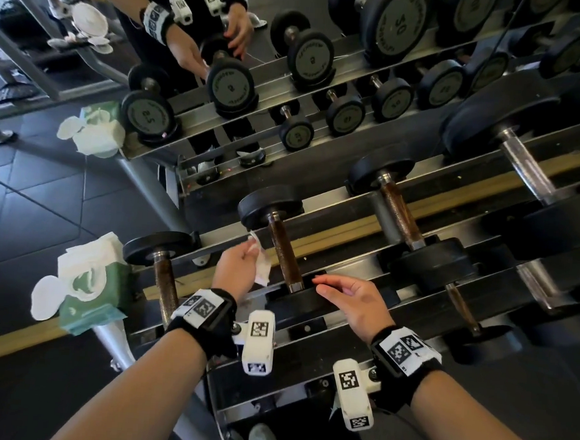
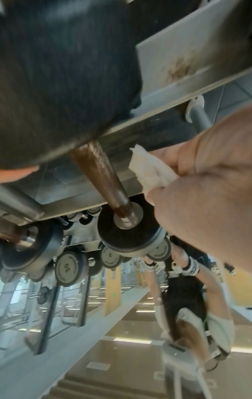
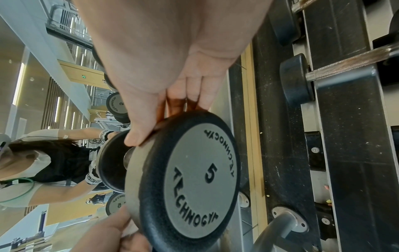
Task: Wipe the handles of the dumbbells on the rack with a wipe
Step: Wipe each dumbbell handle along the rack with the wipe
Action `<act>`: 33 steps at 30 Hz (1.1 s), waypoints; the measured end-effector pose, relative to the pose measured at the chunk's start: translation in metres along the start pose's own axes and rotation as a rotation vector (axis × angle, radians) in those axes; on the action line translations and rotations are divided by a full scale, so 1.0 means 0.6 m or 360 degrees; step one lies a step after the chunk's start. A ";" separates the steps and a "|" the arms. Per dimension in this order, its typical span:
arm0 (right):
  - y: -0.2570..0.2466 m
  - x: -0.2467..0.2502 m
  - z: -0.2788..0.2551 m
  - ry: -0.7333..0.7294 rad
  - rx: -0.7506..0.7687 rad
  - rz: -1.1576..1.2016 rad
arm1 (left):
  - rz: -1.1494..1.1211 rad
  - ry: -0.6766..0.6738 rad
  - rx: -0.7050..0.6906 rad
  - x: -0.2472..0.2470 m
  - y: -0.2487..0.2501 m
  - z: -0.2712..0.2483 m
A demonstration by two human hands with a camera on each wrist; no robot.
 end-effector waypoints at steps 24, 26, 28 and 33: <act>-0.010 -0.005 -0.008 0.0083 -0.0014 0.0007 | 0.0092 -0.0103 -0.0138 -0.055 0.007 -0.045; -0.010 -0.006 -0.007 0.0094 -0.0021 0.0027 | 0.0097 -0.0187 -0.0162 -0.051 -0.002 -0.052; -0.011 -0.006 -0.008 0.0102 -0.0039 0.0092 | 0.0132 -0.0318 -0.0198 -0.044 -0.004 -0.055; -0.012 -0.004 -0.011 0.0081 -0.0127 0.0154 | 0.0078 -0.0438 -0.0218 -0.002 0.019 -0.044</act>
Point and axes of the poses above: each hand's wrist, its own z-axis towards the middle knuckle, its own x-axis out of the back of the hand, y = z × x, the point moved 5 cm from there along z, towards the middle knuckle, and after that the axes turned 1 degree about -x, right-handed, at the moved point
